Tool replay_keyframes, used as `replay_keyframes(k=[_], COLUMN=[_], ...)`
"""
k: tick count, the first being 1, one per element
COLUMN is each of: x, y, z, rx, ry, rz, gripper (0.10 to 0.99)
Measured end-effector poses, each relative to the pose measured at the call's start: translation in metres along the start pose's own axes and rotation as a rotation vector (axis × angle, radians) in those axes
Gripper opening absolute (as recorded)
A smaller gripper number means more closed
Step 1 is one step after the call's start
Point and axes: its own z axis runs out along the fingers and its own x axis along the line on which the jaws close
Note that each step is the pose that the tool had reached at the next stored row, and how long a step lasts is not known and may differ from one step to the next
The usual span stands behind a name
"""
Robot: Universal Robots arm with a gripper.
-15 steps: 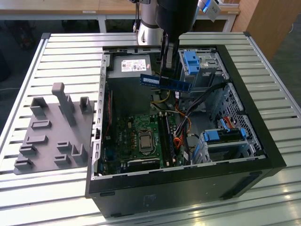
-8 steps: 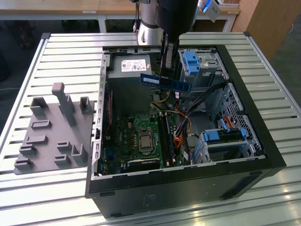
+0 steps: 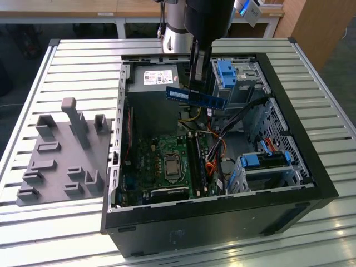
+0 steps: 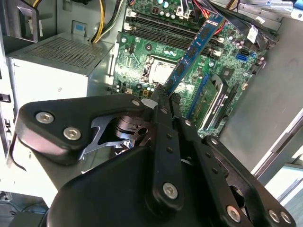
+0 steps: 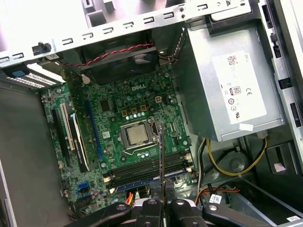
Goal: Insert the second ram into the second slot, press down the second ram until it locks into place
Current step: 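Press down the second ram until it locks into place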
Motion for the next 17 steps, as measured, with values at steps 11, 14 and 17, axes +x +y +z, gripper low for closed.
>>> replay_keyframes(k=[11,14,17], x=[0.0,0.0,0.0], y=[0.0,0.0,0.0], z=[0.0,0.0,0.0], rx=[0.0,0.001,0.001], ry=[-0.001,-0.0012,-0.0017], rz=[0.026,0.034,0.044], gripper=[0.137,0.137,0.137])
